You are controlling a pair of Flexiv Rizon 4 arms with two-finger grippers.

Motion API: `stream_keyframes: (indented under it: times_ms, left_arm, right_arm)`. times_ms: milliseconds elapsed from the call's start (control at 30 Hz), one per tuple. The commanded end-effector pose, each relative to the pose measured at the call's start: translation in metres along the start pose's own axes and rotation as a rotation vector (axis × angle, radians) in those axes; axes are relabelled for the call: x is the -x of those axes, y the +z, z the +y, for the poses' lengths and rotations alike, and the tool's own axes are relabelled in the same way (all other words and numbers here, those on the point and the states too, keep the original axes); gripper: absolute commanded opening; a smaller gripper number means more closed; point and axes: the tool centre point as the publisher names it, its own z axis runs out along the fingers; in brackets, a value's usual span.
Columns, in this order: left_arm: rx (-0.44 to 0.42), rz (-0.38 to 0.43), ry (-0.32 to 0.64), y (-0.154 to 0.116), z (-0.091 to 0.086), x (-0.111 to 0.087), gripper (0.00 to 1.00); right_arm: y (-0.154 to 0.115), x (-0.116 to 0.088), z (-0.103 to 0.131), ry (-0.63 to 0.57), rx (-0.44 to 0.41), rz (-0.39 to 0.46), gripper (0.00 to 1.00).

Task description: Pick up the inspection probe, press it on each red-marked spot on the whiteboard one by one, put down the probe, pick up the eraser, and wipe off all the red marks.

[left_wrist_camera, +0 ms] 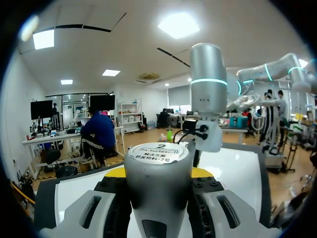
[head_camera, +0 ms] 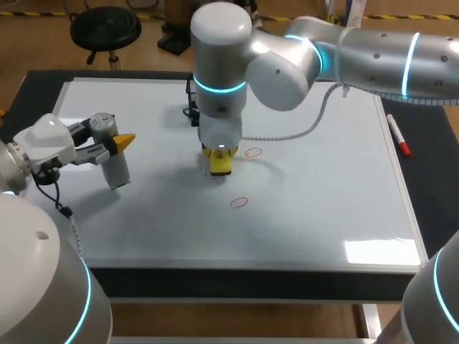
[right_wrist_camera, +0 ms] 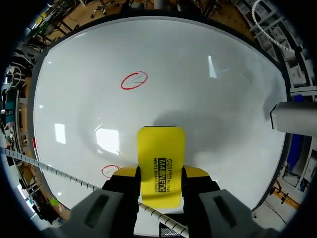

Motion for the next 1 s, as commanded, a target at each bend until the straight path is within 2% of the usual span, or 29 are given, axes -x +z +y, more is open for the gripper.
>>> stream_keyframes:
  times_ms: [33,200,400,667,1000]
  left_arm:
    - [0.0,-0.004,0.001,0.002,0.0,0.0,0.0]
    - [0.0,-0.004,0.001,0.002,0.0,0.0,0.0]
    - [0.0,-0.004,0.001,0.002,0.0,0.0,0.0]
    - [0.0,-0.004,0.001,0.002,0.0,0.0,0.0]
    - [0.0,-0.004,0.001,0.002,0.0,0.0,0.0]
  right_arm:
    - [-0.009,0.012,0.0,-0.028,-0.007,0.004,0.0]
    - [-0.002,0.031,0.006,-0.066,-0.009,-0.01,0.0]
    - [0.007,0.044,0.013,-0.104,-0.008,-0.018,0.0]
    - [0.012,0.048,0.017,-0.105,0.005,-0.041,0.0]
    - [0.024,0.041,0.021,-0.104,0.047,-0.027,0.0]
